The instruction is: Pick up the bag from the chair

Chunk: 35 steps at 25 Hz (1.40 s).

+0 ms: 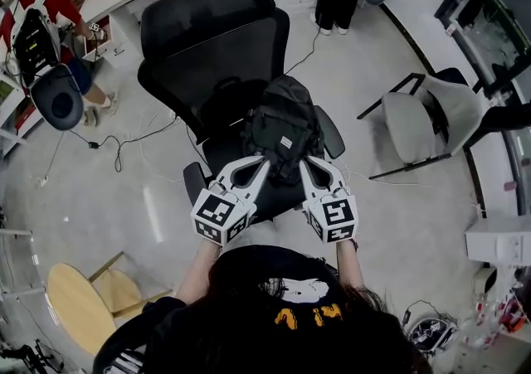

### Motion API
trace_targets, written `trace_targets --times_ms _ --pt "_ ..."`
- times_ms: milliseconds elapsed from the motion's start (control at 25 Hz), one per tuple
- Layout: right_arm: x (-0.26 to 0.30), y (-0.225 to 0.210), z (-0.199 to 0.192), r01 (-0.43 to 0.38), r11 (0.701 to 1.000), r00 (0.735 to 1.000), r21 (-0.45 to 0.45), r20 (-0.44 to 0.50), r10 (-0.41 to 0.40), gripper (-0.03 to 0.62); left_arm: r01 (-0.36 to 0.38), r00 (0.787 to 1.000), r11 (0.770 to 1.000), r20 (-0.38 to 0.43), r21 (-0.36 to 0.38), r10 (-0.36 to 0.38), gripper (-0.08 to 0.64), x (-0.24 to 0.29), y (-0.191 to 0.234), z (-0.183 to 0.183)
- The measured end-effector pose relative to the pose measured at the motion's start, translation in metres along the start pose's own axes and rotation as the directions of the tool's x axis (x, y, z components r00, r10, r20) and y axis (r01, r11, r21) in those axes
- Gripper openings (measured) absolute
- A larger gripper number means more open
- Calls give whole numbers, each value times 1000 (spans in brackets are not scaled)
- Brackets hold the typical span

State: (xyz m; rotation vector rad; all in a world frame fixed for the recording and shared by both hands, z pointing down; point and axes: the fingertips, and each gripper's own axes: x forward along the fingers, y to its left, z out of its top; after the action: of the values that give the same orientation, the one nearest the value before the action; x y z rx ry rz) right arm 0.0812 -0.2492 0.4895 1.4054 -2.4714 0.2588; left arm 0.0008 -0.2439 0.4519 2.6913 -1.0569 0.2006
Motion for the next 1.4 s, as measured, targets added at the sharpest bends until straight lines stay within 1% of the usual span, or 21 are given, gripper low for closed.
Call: trace_targets --times_ms 200,320,400,520,560,640,720,840,920,1040,1120,1160,1240,1280,1320,1400 --pt "50 -26 -1 -14 995 998 -94 -55 9 10 21 1000 1000 -10 -13 -21 5 24 31 -1" --pt "87 -46 -3 -35 991 995 -131 -94 23 18 19 1000 1000 -13 -20 -19 5 33 50 -1" --pt "113 -60 -7 -51 987 991 -154 -132 31 106 12 1000 1000 -16 -27 -13 5 36 62 -2" --pt "153 -81 -12 -71 977 981 -200 -194 31 125 -7 1000 999 -25 -37 6 5 38 81 -5" --pt "166 -87 -16 -80 973 975 -214 -221 32 144 -14 1000 999 -28 -41 13 5 38 87 -5" --pt "190 -101 -29 -101 966 957 -237 -289 29 183 -23 999 999 -32 -47 21 5 39 94 -6" --pt "212 -113 -48 -120 960 931 -252 -364 21 207 -24 999 998 -37 -51 23 5 40 98 -9" --pt "239 -125 -76 -153 949 891 -276 -454 12 225 -31 998 998 -48 -61 28 5 39 102 -16" --pt "255 -130 -93 -184 935 858 -303 -514 2 239 -43 998 997 -55 -69 39 5 37 107 -19" --pt "274 -137 -116 -225 910 798 -348 -602 -33 252 -70 996 994 -61 -82 65 5 33 118 -21" --pt "282 -142 -130 -230 905 767 -358 -639 -58 252 -86 995 992 -66 -88 81 5 32 124 -23" --pt "286 -146 -135 -218 908 762 -358 -644 -71 252 -93 994 992 -69 -88 87 5 32 127 -25" --pt "291 -154 -139 -164 922 765 -351 -635 -106 236 -103 992 991 -75 -86 97 5 31 132 -27" --pt "293 -157 -140 -133 930 766 -343 -631 -123 197 -108 992 990 -78 -85 102 5 31 134 -28" --pt "294 -159 -141 -109 937 767 -333 -628 -134 175 -113 991 990 -80 -85 106 5 31 137 -29" --pt "294 -160 -144 -88 942 771 -325 -620 -142 148 -123 990 989 -82 -86 116 5 30 141 -31"
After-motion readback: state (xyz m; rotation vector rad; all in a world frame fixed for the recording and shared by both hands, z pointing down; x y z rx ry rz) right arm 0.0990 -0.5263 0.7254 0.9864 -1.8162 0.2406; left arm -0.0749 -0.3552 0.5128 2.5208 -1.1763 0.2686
